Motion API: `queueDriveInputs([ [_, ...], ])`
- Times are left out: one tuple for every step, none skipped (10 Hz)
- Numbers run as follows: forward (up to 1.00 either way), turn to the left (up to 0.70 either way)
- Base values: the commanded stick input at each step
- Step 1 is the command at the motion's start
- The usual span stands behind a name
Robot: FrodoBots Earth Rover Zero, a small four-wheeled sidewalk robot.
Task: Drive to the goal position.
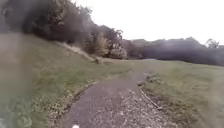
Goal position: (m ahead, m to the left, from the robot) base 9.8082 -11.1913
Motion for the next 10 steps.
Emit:
queueDriveInputs([
  [1.0,-0.25],
  [1.0,-0.4],
  [1.0,-0.4],
  [1.0,0.05],
  [1.0,0.0],
  [1.0,0.0],
  [1.0,0.0],
  [1.0,-0.05],
  [1.0,-0.27],
  [1.0,-0.4],
])
